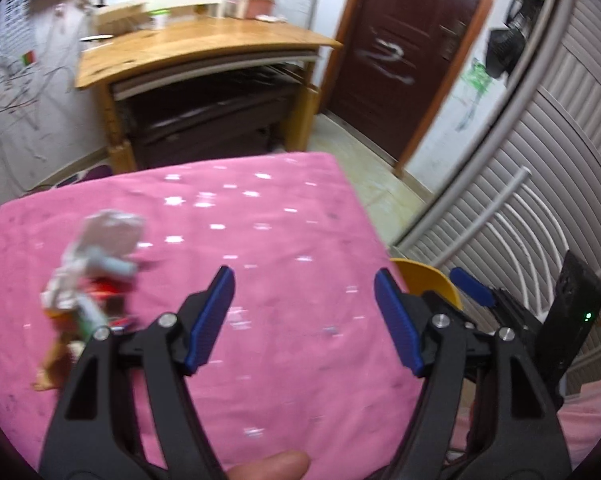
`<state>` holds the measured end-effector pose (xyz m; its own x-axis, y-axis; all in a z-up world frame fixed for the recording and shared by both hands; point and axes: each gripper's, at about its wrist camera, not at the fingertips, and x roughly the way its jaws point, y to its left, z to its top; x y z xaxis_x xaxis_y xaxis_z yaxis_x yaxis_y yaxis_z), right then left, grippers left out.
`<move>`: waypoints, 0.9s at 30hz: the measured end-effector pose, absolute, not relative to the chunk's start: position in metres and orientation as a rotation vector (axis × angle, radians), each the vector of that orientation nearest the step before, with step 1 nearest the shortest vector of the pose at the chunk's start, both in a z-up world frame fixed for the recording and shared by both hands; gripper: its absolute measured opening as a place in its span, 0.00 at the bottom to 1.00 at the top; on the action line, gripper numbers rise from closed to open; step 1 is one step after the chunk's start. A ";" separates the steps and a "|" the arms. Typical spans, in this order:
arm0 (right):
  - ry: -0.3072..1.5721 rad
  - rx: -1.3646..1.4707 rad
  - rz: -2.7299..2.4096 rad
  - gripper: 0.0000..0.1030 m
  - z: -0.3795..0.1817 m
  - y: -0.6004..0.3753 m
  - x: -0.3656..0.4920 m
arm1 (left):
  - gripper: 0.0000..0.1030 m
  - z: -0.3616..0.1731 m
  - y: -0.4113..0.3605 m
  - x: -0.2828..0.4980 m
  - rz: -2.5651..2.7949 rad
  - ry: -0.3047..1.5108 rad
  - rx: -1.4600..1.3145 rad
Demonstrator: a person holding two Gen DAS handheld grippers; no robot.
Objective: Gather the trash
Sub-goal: 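Open both tools over the yellow bin to drop the ball and slip, then grasp the brown snack wrapper with the left tool while the right tool grasps the beige brush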
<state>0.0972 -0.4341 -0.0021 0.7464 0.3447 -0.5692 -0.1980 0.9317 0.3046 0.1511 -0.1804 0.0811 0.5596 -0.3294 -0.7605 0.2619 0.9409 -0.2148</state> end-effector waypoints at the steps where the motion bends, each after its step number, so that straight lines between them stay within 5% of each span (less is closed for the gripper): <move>1: 0.665 0.226 0.316 0.62 0.000 -0.425 0.097 | 0.67 0.082 -0.168 0.150 -0.333 0.907 -0.086; 6: 0.679 0.177 0.413 0.66 0.008 -0.372 0.102 | 0.75 0.083 -0.107 0.146 -0.250 0.895 -0.140; 27: 0.790 0.109 0.656 0.70 0.002 -0.230 0.104 | 0.75 0.043 0.018 0.127 -0.168 0.943 -0.197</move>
